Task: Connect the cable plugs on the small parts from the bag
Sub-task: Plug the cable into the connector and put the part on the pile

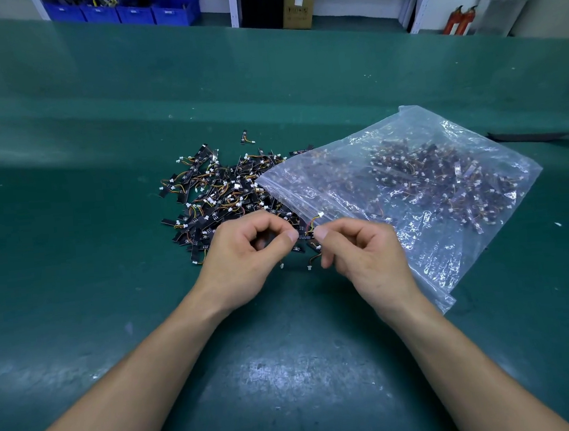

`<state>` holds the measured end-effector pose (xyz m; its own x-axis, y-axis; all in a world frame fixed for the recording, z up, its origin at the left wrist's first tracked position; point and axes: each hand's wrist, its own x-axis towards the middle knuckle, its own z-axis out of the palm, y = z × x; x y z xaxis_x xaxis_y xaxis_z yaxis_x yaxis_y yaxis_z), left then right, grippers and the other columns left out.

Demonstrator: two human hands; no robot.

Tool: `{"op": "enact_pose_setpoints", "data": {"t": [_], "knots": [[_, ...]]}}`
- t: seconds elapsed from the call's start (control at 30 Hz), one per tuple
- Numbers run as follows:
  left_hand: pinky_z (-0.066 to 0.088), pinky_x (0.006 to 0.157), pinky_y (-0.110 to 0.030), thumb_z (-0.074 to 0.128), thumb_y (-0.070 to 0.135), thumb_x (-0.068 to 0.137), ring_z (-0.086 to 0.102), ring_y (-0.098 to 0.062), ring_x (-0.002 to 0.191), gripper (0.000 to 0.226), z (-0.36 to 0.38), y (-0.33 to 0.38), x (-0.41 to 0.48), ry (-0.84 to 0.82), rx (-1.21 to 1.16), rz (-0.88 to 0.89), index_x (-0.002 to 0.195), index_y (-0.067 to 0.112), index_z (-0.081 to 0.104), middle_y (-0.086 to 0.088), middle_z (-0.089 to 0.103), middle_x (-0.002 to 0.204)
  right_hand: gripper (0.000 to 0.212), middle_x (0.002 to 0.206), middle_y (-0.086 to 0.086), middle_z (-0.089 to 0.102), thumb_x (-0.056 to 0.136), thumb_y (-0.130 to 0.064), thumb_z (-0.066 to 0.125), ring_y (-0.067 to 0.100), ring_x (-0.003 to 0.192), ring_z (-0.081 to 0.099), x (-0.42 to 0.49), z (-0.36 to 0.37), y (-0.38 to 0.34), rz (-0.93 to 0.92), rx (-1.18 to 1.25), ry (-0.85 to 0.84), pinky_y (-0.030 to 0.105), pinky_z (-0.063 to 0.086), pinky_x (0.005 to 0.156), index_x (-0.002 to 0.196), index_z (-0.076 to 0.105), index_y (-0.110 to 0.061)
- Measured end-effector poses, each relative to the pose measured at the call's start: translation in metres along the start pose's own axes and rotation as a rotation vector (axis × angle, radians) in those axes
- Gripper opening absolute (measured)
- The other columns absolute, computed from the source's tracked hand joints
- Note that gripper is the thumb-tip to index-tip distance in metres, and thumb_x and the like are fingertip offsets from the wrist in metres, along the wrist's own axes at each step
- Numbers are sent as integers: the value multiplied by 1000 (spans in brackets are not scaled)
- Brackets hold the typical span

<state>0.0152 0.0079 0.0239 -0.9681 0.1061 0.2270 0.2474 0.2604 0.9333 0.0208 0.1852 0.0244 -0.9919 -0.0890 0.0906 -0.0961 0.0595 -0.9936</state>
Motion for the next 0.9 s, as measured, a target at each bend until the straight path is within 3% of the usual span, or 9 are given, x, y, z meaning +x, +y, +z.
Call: {"op": "enact_pose_setpoints", "data": {"t": [0.1, 0.27, 0.37, 0.5, 0.7, 0.9], "knots": [[34, 56, -16, 71, 6, 92, 37, -6, 56, 25, 1, 1, 0, -4, 10, 8, 73, 23, 67, 15, 52, 61, 18, 53, -2, 61, 86, -30, 68, 1, 43, 43, 0, 0, 1, -7, -16, 1, 11, 33, 49, 71, 76, -27], [35, 57, -20, 72, 9, 91, 39, -9, 60, 21, 0, -2, 0, -18, 11, 5, 75, 21, 69, 15, 56, 64, 26, 51, -6, 59, 95, -10, 67, -1, 39, 43, 0, 0, 1, -19, -43, 14, 7, 32, 46, 73, 73, -21], [35, 58, -24, 71, 21, 88, 40, -13, 62, 11, 0, -3, 0, -31, -5, -5, 77, 23, 70, 13, 57, 65, 25, 50, -5, 59, 96, -5, 66, 0, 39, 44, -1, -1, 0, -14, -35, 22, 6, 33, 47, 74, 71, -16], [35, 57, -26, 67, 28, 83, 40, -12, 60, 10, 1, -3, 0, -32, -4, 9, 74, 23, 68, 4, 58, 64, 27, 51, -3, 60, 95, -5, 67, 0, 40, 44, -1, 0, 1, -13, -31, 19, 7, 33, 48, 72, 72, -18], [35, 56, -19, 66, 25, 83, 39, -7, 57, 11, 1, -3, 0, -11, -13, 17, 72, 23, 67, 15, 54, 61, 15, 53, -2, 61, 86, -25, 69, 2, 43, 47, -1, 0, 0, -8, 6, 10, 9, 35, 51, 72, 76, -23], [35, 56, -23, 67, 27, 83, 40, -10, 58, 11, 1, -5, 0, -17, -3, 19, 73, 22, 68, 12, 56, 63, 22, 50, -4, 59, 95, -5, 67, 0, 40, 46, -1, -1, 1, -10, -54, 18, 6, 33, 48, 76, 72, -14]]}}
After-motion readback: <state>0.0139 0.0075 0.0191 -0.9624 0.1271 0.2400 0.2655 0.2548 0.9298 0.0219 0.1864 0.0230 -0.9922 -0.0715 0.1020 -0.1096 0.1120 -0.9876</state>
